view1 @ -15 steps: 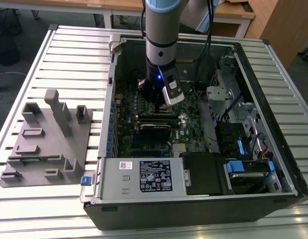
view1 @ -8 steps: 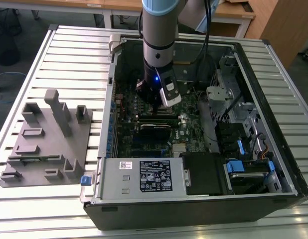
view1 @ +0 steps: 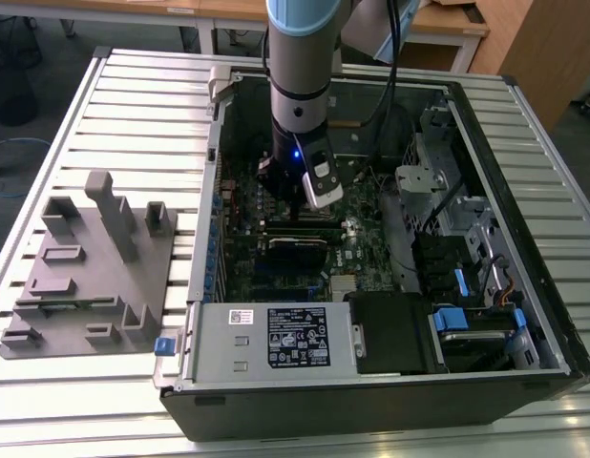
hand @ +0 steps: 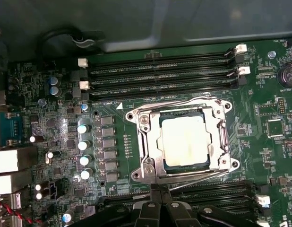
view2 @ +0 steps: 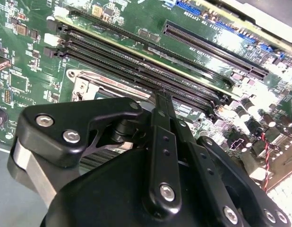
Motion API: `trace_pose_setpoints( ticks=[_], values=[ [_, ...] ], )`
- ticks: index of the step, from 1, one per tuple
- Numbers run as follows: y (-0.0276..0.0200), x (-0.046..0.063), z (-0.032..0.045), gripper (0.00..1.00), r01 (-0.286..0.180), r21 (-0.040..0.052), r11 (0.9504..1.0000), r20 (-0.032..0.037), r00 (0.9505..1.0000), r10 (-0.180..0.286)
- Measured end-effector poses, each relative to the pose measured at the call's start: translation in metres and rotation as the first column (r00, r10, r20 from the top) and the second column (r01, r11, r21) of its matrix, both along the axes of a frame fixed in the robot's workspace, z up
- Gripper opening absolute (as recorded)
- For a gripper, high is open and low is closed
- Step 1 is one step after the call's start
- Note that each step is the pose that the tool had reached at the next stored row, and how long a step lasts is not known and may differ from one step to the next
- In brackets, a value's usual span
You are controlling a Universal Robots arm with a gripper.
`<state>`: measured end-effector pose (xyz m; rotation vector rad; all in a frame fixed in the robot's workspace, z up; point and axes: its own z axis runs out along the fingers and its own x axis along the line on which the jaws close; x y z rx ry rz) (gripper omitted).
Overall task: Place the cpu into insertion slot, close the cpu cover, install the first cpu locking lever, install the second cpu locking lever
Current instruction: 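Install the second cpu locking lever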
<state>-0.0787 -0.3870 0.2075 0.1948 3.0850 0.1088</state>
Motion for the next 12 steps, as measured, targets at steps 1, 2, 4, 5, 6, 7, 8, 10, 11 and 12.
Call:
trace_pose_setpoints(
  ticks=[1,2,4,5,6,7,8,10,11,12],
  values=[
    [0.0001,0.0,-0.0003,0.1,0.0,0.004,1.0,0.0002,1.0,0.0],
    [0.0001,0.0,-0.0002,0.1,0.0,0.0062,1.0,0.0001,1.0,0.0],
    [0.0001,-0.0005,-0.0006,0.1,0.0,0.0137,0.9999,0.0002,1.0,0.0],
    [0.0,-0.001,-0.0007,0.1,0.0,0.018,0.9998,0.0001,1.0,0.0],
    [0.0,-0.0014,-0.0008,0.1,0.0,0.0208,0.9998,0.0001,1.0,0.0],
    [0.0001,-0.0015,-0.0011,0.1,0.0,0.0224,0.9997,0.0002,1.0,0.0],
    [0.0001,-0.0017,-0.0013,0.1,0.0,0.0235,0.9997,0.0003,1.0,0.0],
    [0.0,-0.0026,-0.0018,0.1,0.0,0.025,0.9997,0.0002,1.0,0.0],
    [-0.0001,-0.0029,-0.0021,0.1,0.0,0.0252,0.9997,0.0003,1.0,0.0],
    [-0.0005,-0.0032,-0.0024,0.1,0.0,0.0251,0.9997,0.0002,1.0,0.0]
  ],
)
